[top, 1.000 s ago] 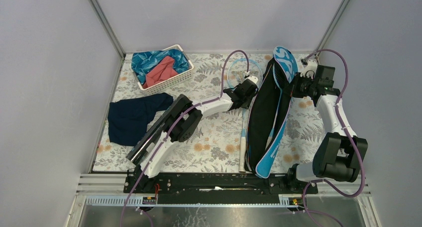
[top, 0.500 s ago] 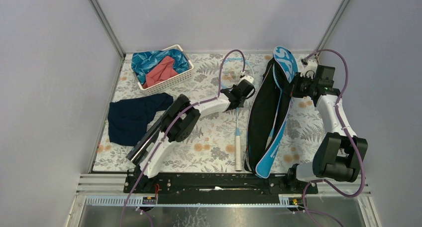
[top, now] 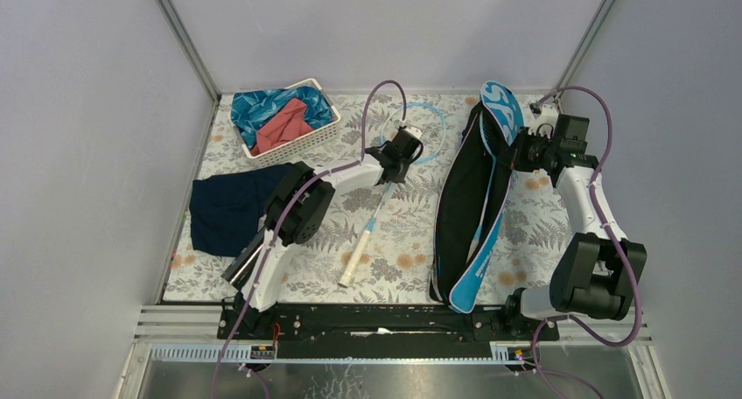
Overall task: Pack up the badminton gear
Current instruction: Pick up the racket from the center of the board, then place the racket in the racket bag.
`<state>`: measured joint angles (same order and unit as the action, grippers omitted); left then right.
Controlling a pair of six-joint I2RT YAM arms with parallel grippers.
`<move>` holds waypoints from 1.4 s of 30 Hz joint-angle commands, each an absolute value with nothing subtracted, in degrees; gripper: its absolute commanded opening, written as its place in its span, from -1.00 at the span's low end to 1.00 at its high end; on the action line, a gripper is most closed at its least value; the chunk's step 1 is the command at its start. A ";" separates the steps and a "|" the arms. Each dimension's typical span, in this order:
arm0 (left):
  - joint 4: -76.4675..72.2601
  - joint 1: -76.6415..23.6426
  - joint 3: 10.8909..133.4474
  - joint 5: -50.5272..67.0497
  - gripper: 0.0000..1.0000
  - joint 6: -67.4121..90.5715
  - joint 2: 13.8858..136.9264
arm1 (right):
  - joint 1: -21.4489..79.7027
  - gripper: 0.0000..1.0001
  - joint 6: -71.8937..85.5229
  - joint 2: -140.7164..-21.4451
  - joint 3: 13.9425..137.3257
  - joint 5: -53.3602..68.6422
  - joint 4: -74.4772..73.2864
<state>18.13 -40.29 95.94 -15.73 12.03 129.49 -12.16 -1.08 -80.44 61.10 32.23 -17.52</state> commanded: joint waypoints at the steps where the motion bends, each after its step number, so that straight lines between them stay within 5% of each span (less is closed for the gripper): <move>1: 20.75 -38.57 92.62 -9.20 -1.00 11.74 127.34 | -12.48 -1.00 -0.49 -79.08 62.58 34.54 -15.46; 24: 9.08 -44.14 73.68 -16.52 -1.00 4.34 103.46 | -10.54 -1.00 4.90 -86.82 67.43 24.20 -14.06; 42: 8.82 -53.95 78.33 -23.55 -1.00 0.44 112.02 | -4.09 -1.00 8.45 -92.55 68.64 28.30 -12.48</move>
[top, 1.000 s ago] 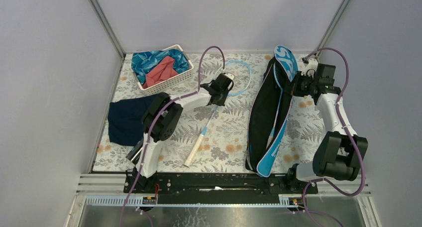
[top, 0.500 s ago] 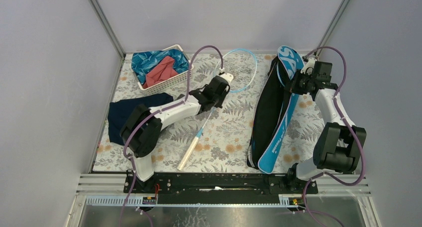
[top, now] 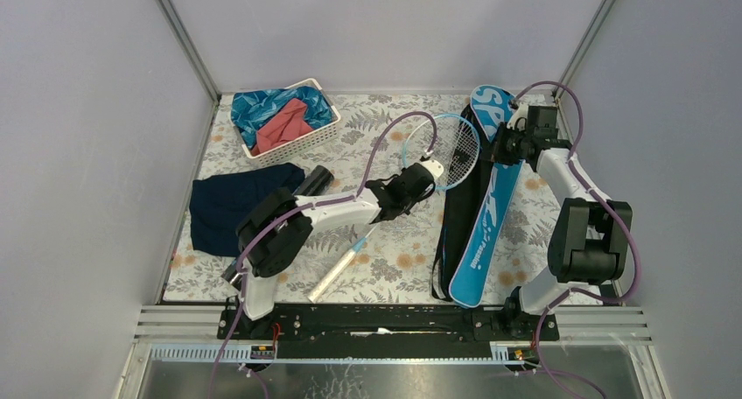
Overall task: Pack up the badminton gear
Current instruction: Place the racket in the racket bag.
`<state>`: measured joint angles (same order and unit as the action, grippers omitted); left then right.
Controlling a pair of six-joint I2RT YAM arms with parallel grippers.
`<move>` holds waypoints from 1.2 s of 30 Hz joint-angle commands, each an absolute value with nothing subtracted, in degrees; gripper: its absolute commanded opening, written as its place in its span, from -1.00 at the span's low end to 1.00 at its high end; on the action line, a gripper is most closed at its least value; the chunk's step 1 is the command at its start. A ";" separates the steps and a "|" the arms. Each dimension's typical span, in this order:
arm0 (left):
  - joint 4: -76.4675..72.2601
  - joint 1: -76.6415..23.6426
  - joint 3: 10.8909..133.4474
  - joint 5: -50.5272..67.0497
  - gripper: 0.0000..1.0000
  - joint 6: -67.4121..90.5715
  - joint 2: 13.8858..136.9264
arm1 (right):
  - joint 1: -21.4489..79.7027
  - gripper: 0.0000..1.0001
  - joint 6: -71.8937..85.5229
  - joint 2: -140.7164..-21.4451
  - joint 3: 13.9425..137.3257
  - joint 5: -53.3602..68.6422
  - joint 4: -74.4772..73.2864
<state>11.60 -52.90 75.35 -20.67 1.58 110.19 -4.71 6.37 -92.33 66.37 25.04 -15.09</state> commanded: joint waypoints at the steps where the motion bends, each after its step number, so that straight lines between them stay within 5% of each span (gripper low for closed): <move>1: 8.84 -54.15 79.01 -23.46 -1.00 0.44 112.46 | -4.00 -1.00 8.49 -92.49 68.64 28.56 -12.52; 36: 12.89 -56.32 116.77 -15.24 -1.00 14.12 137.02 | -3.50 -1.00 7.83 -92.65 65.87 42.96 -12.06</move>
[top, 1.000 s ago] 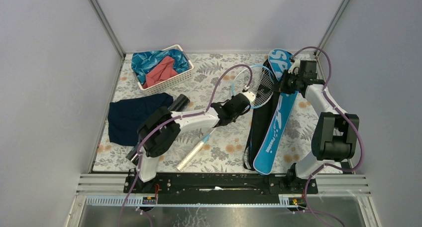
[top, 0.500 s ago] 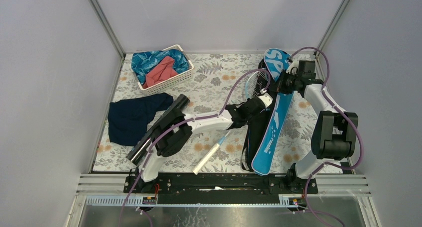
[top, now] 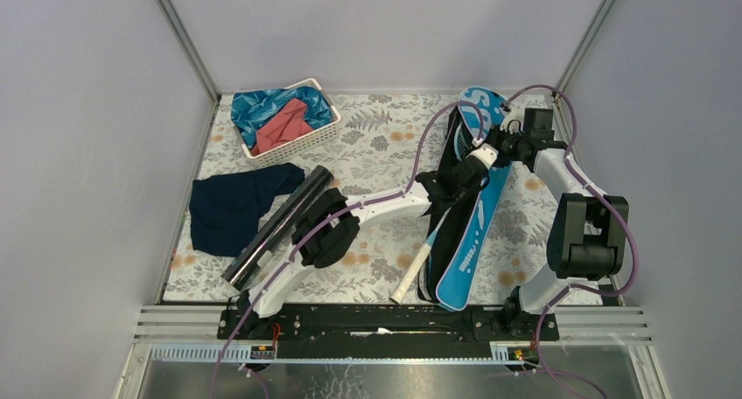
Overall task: Pack up the badminton gear
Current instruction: Place the racket in the racket bag.
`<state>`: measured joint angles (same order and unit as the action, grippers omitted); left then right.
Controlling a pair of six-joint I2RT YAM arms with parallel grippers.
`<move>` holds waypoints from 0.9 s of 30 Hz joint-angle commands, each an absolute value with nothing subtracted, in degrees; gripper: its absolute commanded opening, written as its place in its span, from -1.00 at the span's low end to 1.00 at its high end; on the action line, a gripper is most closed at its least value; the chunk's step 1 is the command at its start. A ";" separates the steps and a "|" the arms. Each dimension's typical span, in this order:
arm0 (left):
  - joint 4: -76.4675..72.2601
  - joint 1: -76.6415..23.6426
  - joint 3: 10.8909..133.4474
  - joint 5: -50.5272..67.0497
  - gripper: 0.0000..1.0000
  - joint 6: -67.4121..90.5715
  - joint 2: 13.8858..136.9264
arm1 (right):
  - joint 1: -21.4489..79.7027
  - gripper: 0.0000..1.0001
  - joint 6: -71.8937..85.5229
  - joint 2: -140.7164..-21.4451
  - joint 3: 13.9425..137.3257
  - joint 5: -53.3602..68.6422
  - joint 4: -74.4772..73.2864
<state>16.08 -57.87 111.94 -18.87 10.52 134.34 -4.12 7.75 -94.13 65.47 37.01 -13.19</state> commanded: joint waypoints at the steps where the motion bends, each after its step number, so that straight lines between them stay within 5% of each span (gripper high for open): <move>1: 12.39 -56.04 117.22 -14.41 -1.00 14.05 137.40 | -3.63 -1.00 7.77 -92.64 65.91 42.91 -12.12; 5: 11.15 -54.50 116.40 -9.34 -0.93 13.32 137.62 | -4.36 -1.00 7.82 -92.83 66.24 42.81 -12.26; 15: 8.94 -50.91 102.13 8.74 0.23 8.76 128.27 | -6.21 -1.00 7.25 -93.61 67.38 43.00 -13.03; 27: 9.79 -50.77 87.28 20.20 0.97 6.03 120.05 | -6.77 -1.00 4.21 -93.56 68.44 44.03 -15.51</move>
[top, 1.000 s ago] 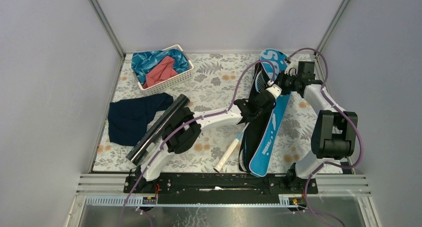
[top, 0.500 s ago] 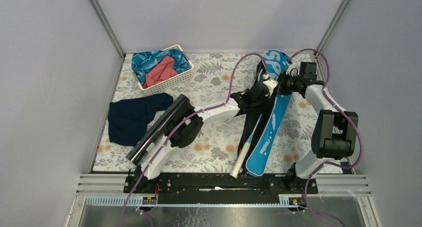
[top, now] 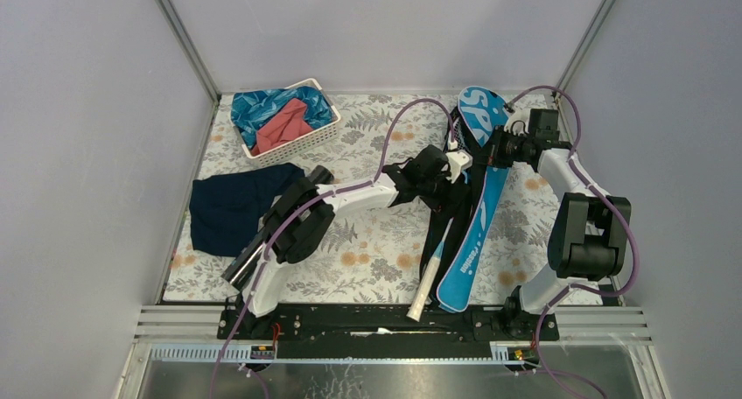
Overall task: Pack up the badminton gear
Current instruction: Place the racket in the racket bag.
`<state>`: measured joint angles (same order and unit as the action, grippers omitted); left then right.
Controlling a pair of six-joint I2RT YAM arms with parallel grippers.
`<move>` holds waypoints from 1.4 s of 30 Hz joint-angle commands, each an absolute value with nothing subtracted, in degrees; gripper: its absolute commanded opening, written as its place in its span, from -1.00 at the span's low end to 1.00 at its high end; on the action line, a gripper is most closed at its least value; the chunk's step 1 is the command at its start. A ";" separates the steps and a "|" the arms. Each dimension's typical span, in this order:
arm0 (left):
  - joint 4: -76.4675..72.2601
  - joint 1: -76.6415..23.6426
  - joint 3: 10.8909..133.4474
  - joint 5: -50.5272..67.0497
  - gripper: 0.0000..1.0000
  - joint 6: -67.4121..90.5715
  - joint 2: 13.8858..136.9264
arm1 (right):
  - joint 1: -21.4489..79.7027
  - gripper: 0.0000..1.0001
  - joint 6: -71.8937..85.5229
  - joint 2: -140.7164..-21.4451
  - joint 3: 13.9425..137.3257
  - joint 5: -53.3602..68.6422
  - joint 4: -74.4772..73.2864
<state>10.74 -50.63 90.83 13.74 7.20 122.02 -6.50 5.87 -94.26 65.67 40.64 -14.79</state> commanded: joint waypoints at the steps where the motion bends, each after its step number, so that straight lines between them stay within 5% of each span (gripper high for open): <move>1: 9.50 -50.80 86.67 21.92 0.97 6.55 119.98 | -6.77 -1.00 3.88 -93.60 68.53 44.03 -15.69; 5: 9.88 -50.74 86.60 26.76 0.97 9.10 120.92 | -6.77 -1.00 3.29 -93.44 68.40 43.95 -15.79; 13: 10.34 -50.71 87.53 34.04 0.46 13.81 122.53 | -6.77 -1.00 3.10 -92.66 67.45 44.21 -15.10; 21: 10.24 -50.70 86.78 35.82 0.24 16.09 123.53 | -6.77 -1.00 3.04 -91.88 66.46 44.47 -14.44; 35: 10.28 -49.67 92.68 36.30 -1.00 24.28 125.63 | -6.77 -1.00 1.56 -91.06 67.18 46.23 -16.71; 42: 11.19 -48.61 98.90 36.78 -1.00 29.50 128.72 | -6.77 -1.00 0.85 -89.96 66.13 47.76 -17.28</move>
